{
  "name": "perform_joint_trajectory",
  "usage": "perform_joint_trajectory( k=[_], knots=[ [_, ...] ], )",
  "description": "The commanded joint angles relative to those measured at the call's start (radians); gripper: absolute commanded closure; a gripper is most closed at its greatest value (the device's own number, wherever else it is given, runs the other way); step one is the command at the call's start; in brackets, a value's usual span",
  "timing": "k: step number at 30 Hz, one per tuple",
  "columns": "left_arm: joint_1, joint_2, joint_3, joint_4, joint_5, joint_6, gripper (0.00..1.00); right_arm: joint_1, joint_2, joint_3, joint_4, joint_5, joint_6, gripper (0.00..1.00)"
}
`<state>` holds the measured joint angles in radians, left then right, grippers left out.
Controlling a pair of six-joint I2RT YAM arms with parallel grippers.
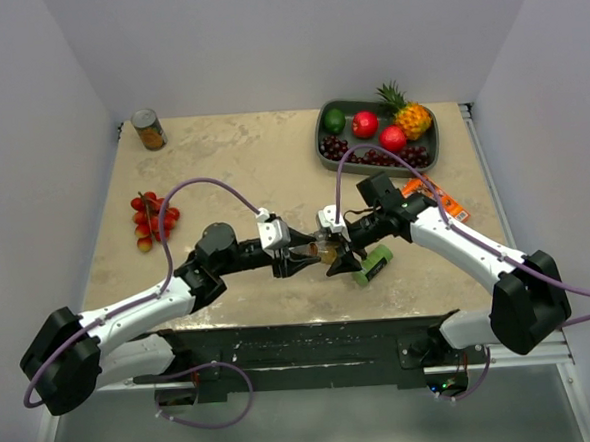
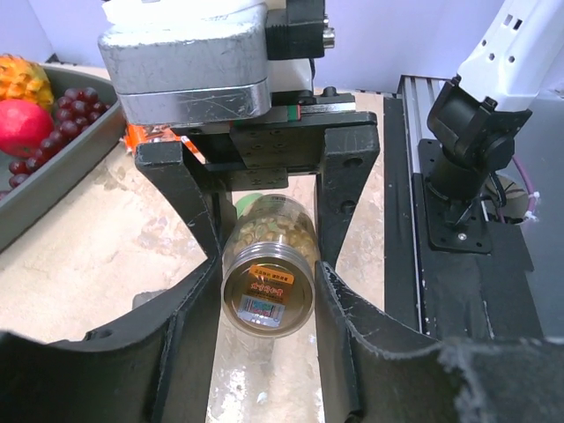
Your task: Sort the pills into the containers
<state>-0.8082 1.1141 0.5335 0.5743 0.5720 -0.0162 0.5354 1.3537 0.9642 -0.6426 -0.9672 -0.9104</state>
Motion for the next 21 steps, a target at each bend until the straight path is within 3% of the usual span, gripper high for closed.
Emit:
perform_joint_trajectory(
  k=[1, 6, 10, 14, 19, 21],
  knots=[
    [-0.009, 0.004, 0.066, -0.008, -0.024, -0.040, 1.00, 0.003, -0.018, 0.005, 0.011, -0.041, -0.010, 1.00],
    [-0.006, 0.015, 0.118, -0.120, -0.153, -0.266, 1.00, 0.001, -0.022, 0.004, 0.030, -0.018, 0.013, 1.00],
    [-0.005, 0.052, 0.242, -0.400, -0.294, -0.473, 1.00, 0.001, -0.024, -0.002, 0.063, 0.001, 0.054, 1.00],
    [-0.006, 0.075, 0.307, -0.549, -0.327, -0.800, 1.00, 0.001, -0.021, -0.004, 0.083, 0.013, 0.073, 1.00],
    [-0.006, 0.060, 0.333, -0.636, -0.330, -0.890, 1.00, 0.001, -0.018, -0.005, 0.087, 0.018, 0.079, 1.00],
    [-0.006, 0.047, 0.332, -0.639, -0.339, -0.838, 0.83, 0.001, -0.019, -0.005, 0.086, 0.018, 0.079, 1.00]
  ],
)
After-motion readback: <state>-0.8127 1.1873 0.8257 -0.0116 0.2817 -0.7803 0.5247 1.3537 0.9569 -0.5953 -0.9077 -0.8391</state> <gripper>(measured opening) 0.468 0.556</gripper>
